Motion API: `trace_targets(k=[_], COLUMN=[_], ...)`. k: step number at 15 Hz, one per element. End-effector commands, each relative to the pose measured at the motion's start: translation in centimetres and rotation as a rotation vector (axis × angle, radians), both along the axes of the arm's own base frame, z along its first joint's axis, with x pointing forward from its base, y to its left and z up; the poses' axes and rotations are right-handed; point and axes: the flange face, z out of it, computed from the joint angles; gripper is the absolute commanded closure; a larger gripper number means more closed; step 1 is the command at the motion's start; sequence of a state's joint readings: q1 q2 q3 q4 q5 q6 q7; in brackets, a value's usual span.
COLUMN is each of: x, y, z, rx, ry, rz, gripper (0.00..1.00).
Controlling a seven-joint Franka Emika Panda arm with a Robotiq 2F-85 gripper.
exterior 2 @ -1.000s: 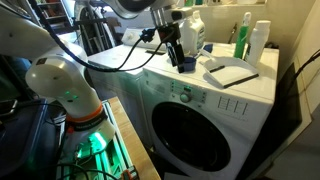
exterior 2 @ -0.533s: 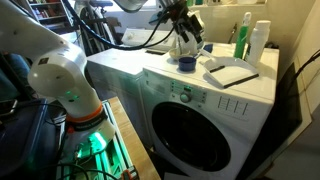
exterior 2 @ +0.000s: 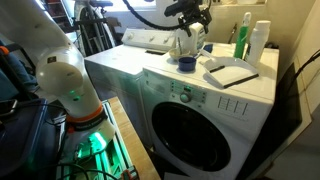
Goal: Turn the dust pan to the left
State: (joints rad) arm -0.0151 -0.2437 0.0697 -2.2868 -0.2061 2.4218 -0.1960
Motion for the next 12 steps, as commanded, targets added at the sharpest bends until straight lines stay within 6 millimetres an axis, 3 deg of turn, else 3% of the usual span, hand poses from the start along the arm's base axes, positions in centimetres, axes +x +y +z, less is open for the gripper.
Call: trace_targets(k=[1, 5, 6, 10, 12], x=[3.0, 4.7, 3.7, 4.0, 4.3], y=[0.9, 1.0, 1.5, 1.7, 2.3], z=[-0.4, -0.8, -0.6, -0.5, -1.1], rx=[-0.03, -0.047, -0.051, -0.049, -0.141], ry=[0.117, 0.212, 0.167, 0.169, 0.175], rz=[0.161, 0.363, 0.28, 0.29, 0.441], gripper=[0.0, 0.0, 0.0, 0.0, 0.0])
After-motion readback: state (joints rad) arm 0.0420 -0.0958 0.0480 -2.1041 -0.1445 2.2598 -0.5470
